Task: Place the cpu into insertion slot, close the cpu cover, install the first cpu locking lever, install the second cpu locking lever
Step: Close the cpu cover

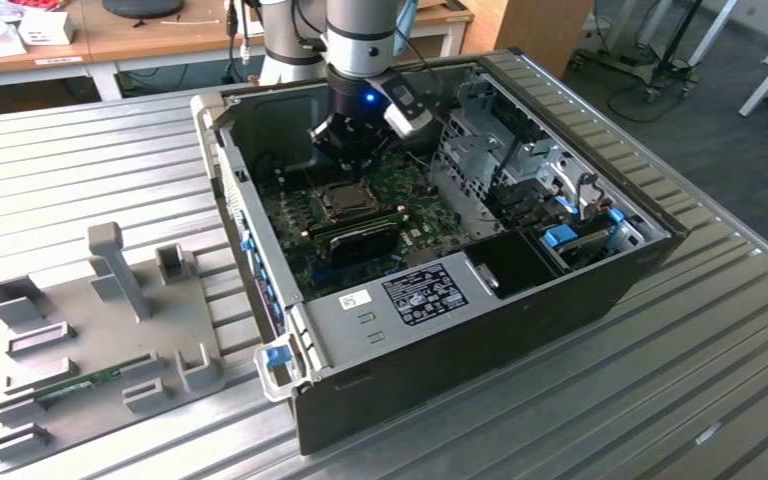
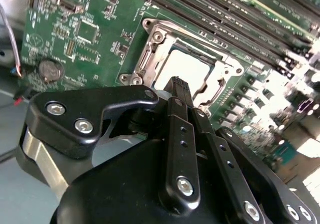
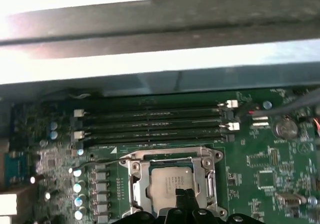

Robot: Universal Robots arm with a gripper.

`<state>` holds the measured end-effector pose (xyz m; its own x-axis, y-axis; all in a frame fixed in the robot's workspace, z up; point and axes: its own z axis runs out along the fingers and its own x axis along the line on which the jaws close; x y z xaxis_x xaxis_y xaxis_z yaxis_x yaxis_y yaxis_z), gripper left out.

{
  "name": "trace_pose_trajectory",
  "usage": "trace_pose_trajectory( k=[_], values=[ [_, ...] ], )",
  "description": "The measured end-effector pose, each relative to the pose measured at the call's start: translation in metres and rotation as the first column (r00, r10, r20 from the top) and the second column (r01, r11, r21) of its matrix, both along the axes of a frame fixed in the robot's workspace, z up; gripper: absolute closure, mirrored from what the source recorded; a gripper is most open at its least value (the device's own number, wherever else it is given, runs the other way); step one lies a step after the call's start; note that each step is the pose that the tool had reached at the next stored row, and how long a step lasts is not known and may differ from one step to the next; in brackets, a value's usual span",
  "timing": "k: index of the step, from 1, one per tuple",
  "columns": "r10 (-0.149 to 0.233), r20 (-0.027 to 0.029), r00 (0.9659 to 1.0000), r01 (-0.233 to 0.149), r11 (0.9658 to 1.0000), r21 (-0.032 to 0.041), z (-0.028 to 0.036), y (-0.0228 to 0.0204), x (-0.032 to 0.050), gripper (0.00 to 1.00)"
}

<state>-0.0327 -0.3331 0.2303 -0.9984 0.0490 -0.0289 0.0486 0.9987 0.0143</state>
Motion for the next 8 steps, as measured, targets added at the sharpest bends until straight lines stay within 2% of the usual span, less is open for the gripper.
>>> trace_pose_trajectory(
  k=[4, 8],
  values=[
    [0.051, 0.0003, 0.9987, -0.051, 0.9987, -0.0001, -0.0003, 0.0, 0.0, 0.9],
    [0.052, 0.0004, 0.9986, -0.052, 0.9986, 0.0, -0.0003, 0.0, 0.0, 0.9]
  ],
)
